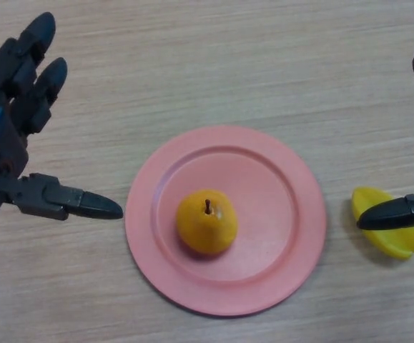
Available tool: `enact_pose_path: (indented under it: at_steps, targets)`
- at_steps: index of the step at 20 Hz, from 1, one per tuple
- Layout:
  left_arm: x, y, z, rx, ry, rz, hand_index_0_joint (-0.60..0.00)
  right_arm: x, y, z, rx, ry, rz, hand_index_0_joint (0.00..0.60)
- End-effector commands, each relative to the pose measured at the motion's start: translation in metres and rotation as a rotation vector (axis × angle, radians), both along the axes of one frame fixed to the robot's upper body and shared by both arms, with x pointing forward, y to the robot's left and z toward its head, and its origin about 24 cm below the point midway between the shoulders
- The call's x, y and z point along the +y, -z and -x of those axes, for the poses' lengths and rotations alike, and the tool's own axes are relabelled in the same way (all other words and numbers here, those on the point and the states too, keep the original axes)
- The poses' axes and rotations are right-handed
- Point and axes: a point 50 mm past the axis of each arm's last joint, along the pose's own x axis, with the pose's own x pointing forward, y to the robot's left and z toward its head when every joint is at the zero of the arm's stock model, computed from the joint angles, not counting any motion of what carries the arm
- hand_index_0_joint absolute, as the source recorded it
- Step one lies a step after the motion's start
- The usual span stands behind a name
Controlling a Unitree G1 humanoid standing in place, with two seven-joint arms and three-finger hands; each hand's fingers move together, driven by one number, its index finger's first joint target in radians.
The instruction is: Pick up the yellow pear and place it on the plate
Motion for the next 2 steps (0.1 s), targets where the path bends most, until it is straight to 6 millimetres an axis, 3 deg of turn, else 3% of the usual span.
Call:
enact_pose_path:
  at_steps: [1,2]
  targets:
    - [0.0077,-0.0373,0.0077,-0.194,-0.017,-0.046,0.0,0.0003,-0.0281,0.0108,-0.207,0.008,0.032,0.0]
    - [0.0077,-0.038,0.0072,-0.198,-0.018,-0.056,0.0,0.0006,-0.0267,0.0091,-0.205,0.009,0.041,0.0]
